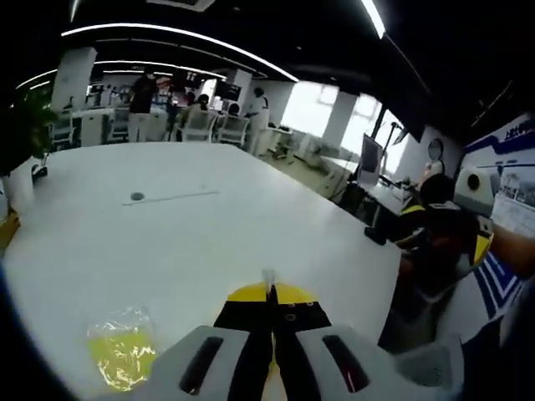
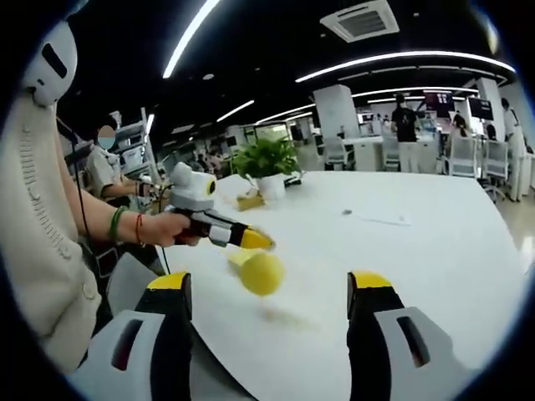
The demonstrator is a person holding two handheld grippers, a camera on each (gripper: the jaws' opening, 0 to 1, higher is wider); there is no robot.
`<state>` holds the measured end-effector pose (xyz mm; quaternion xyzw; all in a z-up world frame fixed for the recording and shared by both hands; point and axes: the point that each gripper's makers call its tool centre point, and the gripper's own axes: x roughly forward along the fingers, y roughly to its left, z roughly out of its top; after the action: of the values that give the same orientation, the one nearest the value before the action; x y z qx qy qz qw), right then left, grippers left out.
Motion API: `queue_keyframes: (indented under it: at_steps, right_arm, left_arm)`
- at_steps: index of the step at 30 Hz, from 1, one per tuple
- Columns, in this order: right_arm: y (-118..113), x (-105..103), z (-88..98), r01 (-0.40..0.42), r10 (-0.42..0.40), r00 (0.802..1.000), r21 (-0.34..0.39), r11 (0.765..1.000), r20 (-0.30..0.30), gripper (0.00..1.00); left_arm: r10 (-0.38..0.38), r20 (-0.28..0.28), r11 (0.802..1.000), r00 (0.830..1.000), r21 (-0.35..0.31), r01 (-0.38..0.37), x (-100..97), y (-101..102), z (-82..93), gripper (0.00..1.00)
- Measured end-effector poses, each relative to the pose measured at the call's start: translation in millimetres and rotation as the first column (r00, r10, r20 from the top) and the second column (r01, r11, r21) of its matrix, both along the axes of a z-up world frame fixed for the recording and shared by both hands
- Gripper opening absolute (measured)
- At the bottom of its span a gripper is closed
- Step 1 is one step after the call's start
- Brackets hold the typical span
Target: Compare the silicone blocks by pressing each to a similar depth, holding the contact briefly, and releasing to observe deformation and rebound differences across the visible hardness samples.
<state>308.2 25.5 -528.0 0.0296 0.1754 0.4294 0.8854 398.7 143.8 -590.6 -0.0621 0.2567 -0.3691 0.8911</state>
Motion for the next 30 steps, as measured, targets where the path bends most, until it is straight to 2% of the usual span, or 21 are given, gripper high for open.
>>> queue_keyframes:
  at_steps: [2, 7, 8, 9, 13, 24, 30]
  right_arm:
    - [5, -2, 3.4, -0.009, 0.009, 1.0, -0.006, 1.0, 0.014, 0.7]
    - [16, -5, 9.0, -0.026, 0.027, 0.999, -0.016, 1.0, 0.03, 0.7]
    - [19, -6, 10.1, -0.033, 0.033, 0.999, -0.023, 0.999, 0.034, 0.7]
    - [21, -6, 11.1, -0.037, 0.038, 0.999, -0.026, 0.999, 0.039, 0.7]
    - [29, -4, 15.5, -0.061, 0.064, 0.997, -0.042, 0.997, 0.051, 0.71]
    - [56, 14, 30.7, -0.161, 0.169, 0.982, -0.099, 0.982, 0.08, 0.73]
    - [79, 28, 28.1, -0.236, 0.244, 0.968, -0.112, 0.965, 0.066, 0.73]
  left_arm:
    - [-0.006, -0.003, 1.0, 1.0, -0.018, 0.006, -4.3, 5, 5.2, 0.0]
    - [-0.006, 0.031, 1.0, 0.999, 0.002, 0.005, -6.9, 18, 14.1, 0.0]
    - [-0.016, 0.026, 1.0, 1.0, -0.006, 0.016, -9.0, 19, 17.1, 0.0]
    - [-0.01, 0.047, 1.0, 0.999, 0.004, 0.01, -8.5, 21, 20.0, 0.0]
    - [-0.02, 0.067, 1.0, 0.998, 0.003, 0.02, -11.6, 29, 34.3, 0.0]
    - [-0.061, 0.133, 0.998, 0.989, 0.009, 0.06, -18.6, 45, 81.6, 0.0]
    - [-0.092, 0.153, 0.996, 0.984, 0.028, 0.089, -18.1, 41, 94.0, 0.0]
